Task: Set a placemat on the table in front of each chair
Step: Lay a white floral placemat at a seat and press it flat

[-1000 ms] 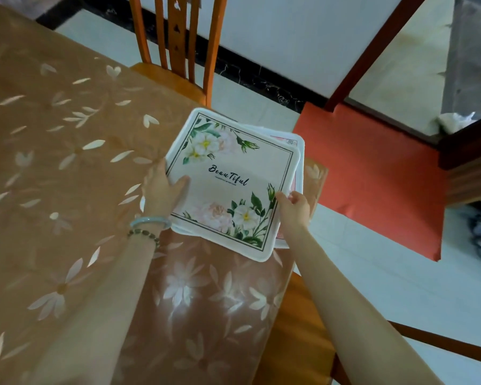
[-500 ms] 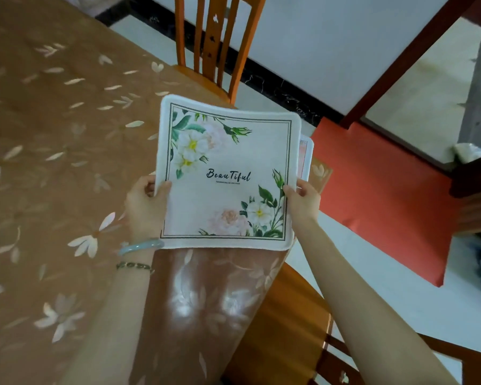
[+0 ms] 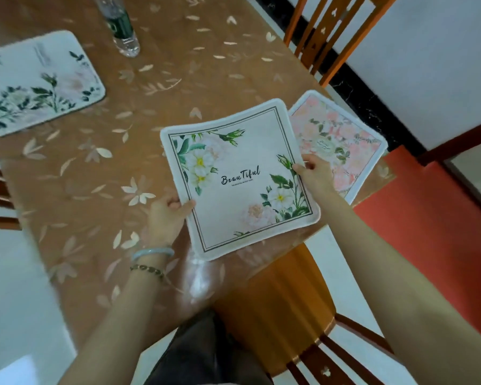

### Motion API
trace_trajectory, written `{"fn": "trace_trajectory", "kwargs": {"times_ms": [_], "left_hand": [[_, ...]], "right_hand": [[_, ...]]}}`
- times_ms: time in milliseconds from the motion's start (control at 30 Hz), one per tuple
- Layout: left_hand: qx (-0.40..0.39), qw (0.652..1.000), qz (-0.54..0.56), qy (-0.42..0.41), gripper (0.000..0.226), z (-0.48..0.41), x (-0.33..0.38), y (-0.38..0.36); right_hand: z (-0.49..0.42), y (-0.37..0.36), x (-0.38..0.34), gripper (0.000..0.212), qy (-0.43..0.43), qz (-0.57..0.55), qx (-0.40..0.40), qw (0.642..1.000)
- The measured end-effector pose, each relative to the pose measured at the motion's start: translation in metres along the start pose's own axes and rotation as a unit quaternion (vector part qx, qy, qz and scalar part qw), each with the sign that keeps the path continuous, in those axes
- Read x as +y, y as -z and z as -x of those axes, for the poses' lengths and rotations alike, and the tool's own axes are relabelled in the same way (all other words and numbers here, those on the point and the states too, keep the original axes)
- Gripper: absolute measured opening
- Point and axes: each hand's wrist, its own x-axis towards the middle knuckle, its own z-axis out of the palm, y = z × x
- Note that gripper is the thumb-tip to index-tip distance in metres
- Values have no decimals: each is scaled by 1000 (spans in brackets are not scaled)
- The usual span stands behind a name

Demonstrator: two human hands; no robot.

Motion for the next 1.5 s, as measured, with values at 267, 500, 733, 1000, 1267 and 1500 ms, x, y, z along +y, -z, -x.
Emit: {"fn": "trace_trajectory", "kwargs": {"times_ms": [267,500,733,1000,1267,1500], "left_hand": [[-19,994,-56,95,19,38,-45,-30],[-28,989,-125,77,16,42,-51,-34],[-38,986,-153,57,22,36,-55,-29],[-46,985,-144,89,18,34,-59,-33],[-19,978,-196,70,23,33,-65,-38],[-38,979,-165,112,29,29,-63,-37]], "right_hand": [[-16,-23,27,33,-6,108,-75,991],[-23,-29,34,36,4,178,-90,980],[-21,-29,43,39,52,245,-98,963],[-22,-32,55,6,64,222,-81,970],[-25,-34,58,19,57,222,-84,970],[-26,-38,61,17,28,190,-74,979]]}}
